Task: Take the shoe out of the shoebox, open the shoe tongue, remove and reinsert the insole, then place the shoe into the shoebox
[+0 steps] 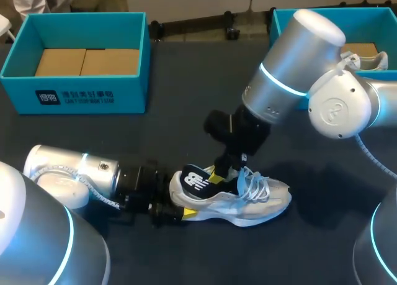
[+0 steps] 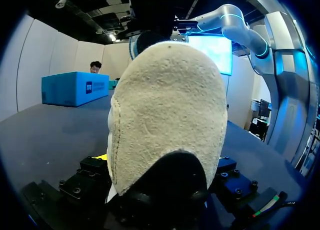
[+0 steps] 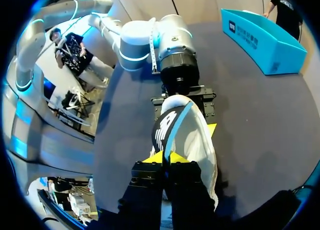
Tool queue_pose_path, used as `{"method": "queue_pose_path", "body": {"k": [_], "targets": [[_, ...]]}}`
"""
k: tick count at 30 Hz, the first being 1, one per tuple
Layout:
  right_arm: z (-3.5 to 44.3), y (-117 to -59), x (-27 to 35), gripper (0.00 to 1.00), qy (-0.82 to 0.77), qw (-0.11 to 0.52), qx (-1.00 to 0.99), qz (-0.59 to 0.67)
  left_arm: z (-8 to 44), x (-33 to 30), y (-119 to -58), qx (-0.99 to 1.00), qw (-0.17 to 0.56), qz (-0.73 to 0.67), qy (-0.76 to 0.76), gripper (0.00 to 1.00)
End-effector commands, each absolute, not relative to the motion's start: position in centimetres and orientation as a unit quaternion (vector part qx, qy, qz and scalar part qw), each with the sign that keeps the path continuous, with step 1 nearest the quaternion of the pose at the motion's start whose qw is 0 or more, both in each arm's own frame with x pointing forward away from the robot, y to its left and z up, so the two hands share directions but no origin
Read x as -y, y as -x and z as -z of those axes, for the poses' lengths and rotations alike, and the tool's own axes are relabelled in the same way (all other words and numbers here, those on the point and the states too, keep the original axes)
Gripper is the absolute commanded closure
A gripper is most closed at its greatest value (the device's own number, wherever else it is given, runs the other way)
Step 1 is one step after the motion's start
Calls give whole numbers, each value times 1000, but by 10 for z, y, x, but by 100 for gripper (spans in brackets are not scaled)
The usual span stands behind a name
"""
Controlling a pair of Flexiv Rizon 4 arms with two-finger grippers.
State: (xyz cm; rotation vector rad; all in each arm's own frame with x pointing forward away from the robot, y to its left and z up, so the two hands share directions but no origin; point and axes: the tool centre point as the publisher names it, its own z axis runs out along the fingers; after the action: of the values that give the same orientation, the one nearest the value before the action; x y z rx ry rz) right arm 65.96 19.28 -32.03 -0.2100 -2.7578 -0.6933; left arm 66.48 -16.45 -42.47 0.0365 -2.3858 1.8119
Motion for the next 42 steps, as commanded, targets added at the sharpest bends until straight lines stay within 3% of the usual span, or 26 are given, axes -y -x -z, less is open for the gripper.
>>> {"method": "queue_pose_path", "body": {"k": [1, 20, 30, 42], "targets": [[324, -660, -195, 100, 66, 142, 957, 245, 428, 162, -665, 795, 72, -603, -12, 100], [309, -657, -186, 100, -7, 142, 951, 273, 428, 162, -665, 795, 72, -603, -12, 100], [319, -666, -218, 100, -63, 195, 952, 226, 428, 162, -665, 795, 72, -603, -12, 100], [319, -667, -226, 100, -74, 203, 951, 220, 428, 162, -665, 795, 72, -603, -12, 100]]}}
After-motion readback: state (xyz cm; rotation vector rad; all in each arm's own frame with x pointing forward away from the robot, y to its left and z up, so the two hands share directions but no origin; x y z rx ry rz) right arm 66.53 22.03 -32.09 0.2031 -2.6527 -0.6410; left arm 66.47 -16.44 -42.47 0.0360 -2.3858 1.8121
